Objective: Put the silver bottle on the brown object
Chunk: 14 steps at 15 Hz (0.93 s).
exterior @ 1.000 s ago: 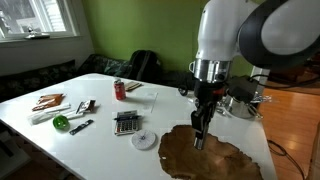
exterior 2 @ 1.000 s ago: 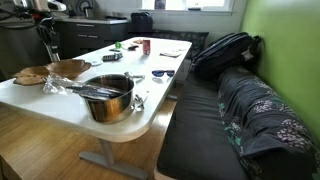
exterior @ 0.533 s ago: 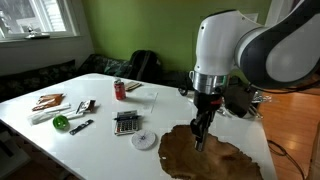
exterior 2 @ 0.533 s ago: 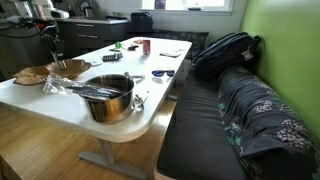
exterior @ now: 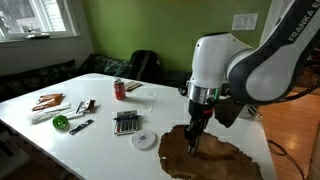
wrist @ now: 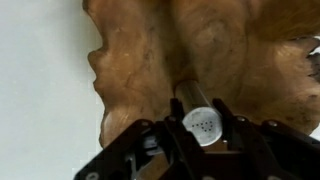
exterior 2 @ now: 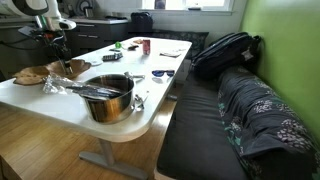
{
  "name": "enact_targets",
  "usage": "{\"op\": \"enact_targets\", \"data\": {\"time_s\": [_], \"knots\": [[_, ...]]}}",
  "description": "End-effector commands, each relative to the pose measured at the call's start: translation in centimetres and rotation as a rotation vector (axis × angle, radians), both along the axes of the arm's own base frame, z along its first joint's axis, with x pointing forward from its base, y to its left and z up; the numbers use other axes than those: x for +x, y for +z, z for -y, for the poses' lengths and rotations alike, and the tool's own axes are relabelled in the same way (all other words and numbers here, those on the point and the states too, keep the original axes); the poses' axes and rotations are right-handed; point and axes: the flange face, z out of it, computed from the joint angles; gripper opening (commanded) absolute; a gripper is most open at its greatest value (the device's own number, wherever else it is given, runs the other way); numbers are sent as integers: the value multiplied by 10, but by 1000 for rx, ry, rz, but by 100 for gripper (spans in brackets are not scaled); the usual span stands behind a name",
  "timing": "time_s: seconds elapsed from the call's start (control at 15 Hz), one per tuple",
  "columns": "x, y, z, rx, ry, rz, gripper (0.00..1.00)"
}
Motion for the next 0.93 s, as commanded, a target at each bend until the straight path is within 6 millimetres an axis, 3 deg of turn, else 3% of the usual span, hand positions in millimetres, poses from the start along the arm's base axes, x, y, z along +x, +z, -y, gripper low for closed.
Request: {"op": "enact_targets", "data": {"time_s": [0.0,0.33,0.6,0.8,0.87], "knots": [[3,2,-7,-2,1,2,62],[0,47,-17,26,27,54,99],[-3,92,-15,54,3,110,100],[-4,130,8,83,-86,232,100],[10,114,-9,77,-45,185,99]]}}
